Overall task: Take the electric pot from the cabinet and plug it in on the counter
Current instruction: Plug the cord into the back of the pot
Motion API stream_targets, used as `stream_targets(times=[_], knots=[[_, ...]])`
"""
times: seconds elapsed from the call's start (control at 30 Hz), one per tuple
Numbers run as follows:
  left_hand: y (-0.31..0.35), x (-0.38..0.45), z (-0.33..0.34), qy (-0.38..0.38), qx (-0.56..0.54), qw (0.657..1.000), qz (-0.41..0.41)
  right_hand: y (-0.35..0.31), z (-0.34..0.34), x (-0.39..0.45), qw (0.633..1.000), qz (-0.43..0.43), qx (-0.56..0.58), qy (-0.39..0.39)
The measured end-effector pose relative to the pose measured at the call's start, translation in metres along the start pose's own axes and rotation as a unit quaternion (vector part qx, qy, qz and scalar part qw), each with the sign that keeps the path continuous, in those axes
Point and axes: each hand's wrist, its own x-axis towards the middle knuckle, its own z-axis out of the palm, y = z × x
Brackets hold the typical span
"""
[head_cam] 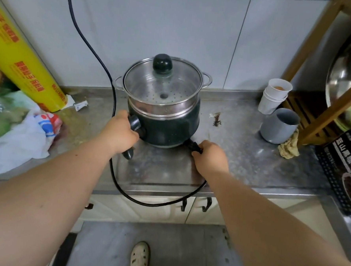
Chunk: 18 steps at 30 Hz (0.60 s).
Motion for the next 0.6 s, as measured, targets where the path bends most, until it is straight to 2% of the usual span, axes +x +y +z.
stream_targets(times=[0.17, 0.37, 0.57, 0.6], knots=[[0.0003, -0.0006, -0.0003, -0.002, 0.001, 1.0, -0.001, -0.0039, -0.0025, -0.0021, 1.0, -0.012, 0.012, 0.01], [-0.0021, -0.0012, 0.0002, -0.002, -0.016, 1.0, -0.004, -0.0079, -0.0007, 0.0016, 1.0, 0.017, 0.018, -0.007], [-0.003, -0.0011, -0.0029, -0.016, -0.138, 0.99, -0.033, -0.0066, 0.0049, 0.0042, 1.0, 0.002, -0.001, 0.021], [-0.0019, -0.0002, -0.0047, -0.027, -0.13, 0.991, -0.03, -0.0062, 0.0064, 0.0043, 1.0, -0.004, 0.0, 0.028]])
